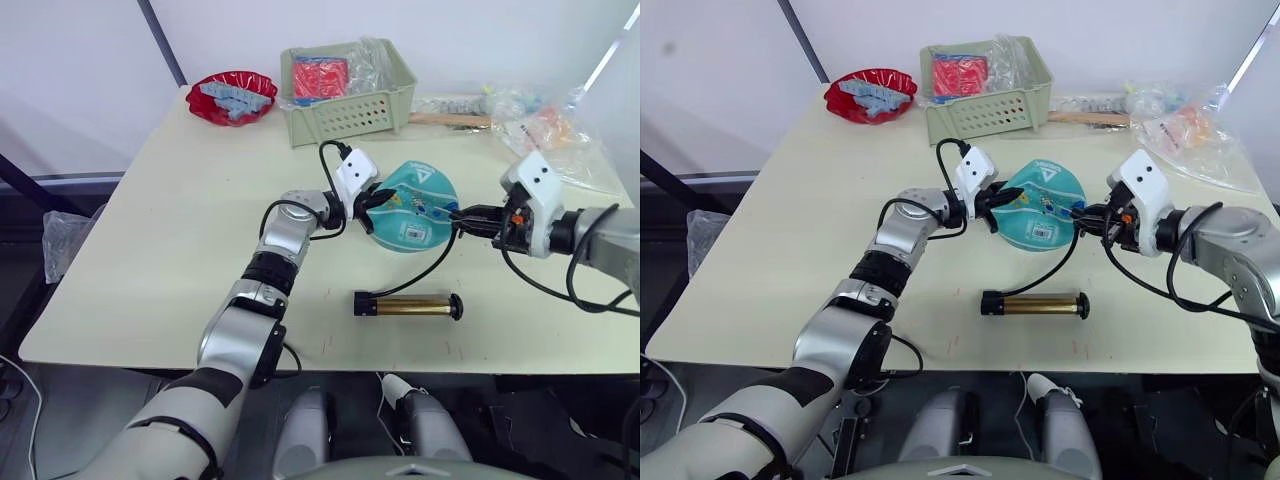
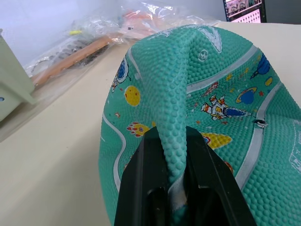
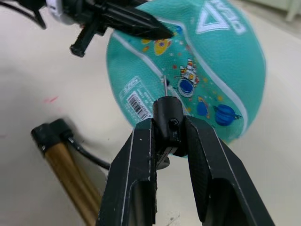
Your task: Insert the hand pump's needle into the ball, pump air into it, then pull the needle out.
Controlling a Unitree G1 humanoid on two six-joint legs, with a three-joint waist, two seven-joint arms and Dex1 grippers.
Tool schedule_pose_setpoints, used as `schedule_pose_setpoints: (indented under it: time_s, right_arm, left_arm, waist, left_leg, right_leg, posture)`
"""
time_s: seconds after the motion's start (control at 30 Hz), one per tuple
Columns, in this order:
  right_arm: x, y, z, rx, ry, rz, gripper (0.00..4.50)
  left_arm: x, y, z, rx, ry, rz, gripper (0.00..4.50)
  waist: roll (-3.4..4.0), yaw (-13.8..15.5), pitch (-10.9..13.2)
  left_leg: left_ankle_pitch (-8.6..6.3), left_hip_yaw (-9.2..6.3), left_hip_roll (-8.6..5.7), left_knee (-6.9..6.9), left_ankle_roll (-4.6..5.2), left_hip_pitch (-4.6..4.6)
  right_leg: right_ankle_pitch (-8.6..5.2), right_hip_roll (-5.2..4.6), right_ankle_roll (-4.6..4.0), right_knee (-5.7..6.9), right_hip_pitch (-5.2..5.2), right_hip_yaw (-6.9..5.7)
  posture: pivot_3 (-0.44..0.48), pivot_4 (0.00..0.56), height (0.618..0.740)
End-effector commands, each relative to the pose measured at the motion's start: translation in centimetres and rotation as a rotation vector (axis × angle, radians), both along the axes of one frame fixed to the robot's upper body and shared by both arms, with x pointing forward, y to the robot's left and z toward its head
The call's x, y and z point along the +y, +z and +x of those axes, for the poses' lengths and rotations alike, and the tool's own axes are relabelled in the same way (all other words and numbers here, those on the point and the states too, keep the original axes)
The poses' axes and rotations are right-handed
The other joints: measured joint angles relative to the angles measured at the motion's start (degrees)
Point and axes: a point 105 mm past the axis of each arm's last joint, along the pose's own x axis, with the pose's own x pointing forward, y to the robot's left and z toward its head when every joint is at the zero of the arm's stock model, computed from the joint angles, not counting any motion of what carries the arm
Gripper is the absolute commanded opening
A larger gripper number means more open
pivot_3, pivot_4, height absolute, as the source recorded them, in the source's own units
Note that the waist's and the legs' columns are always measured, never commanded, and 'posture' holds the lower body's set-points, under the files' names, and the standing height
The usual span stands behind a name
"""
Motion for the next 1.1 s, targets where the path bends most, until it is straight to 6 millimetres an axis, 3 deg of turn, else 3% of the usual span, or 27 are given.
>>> schedule_pose_setpoints:
  time_s: [0.03, 0.23, 0.57, 1.1]
  right_arm:
    - [0.1, 0.8, 0.1, 0.022, 0.049, -0.07, 0.4]
    - [0.6, 0.9, 0.7, 0.127, 0.111, -0.218, 0.4]
    - [1.2, 1.6, 3.2, 0.108, 0.167, -0.386, 0.4]
    - [2.1, 1.6, 5.2, 0.062, 0.174, -0.419, 0.4]
  left_arm:
    - [-0.8, -0.4, -0.3, -0.013, -0.013, 0.02, 0.02]
    - [-1.0, -0.9, -0.5, -0.013, -0.019, 0.024, 0.02]
    - [-1.3, -1.4, -0.8, -0.015, -0.028, 0.04, 0.02]
    - [-1.2, -1.5, -0.9, -0.012, -0.021, 0.037, 0.02]
  waist:
    - [0.0, 0.0, 0.0]
    - [0.02, 0.0, 0.0]
    - [0.03, 0.0, 0.0]
    - [0.03, 0.1, 0.0]
  left_leg:
    - [0.0, 0.0, 0.0, 0.0, 0.0, 0.0]
    - [0.0, -0.01, 0.0, 0.02, 0.0, 0.01]
    - [0.0, 0.04, 0.0, 0.05, 0.0, -0.04]
    - [0.0, 0.06, 0.0, 0.08, 0.0, -0.05]
  right_leg:
    - [0.0, 0.0, 0.0, 0.0, 0.0, 0.0]
    - [0.0, -0.02, 0.0, 0.03, -0.01, -0.01]
    - [0.0, -0.05, 0.01, 0.03, -0.03, -0.03]
    - [0.01, -0.05, 0.01, 0.05, -0.03, -0.05]
  posture:
    - [0.0, 0.15, 0.738]
    - [0.0, 0.15, 0.738]
    - [0.0, 0.15, 0.738]
    - [0.0, 0.15, 0.738]
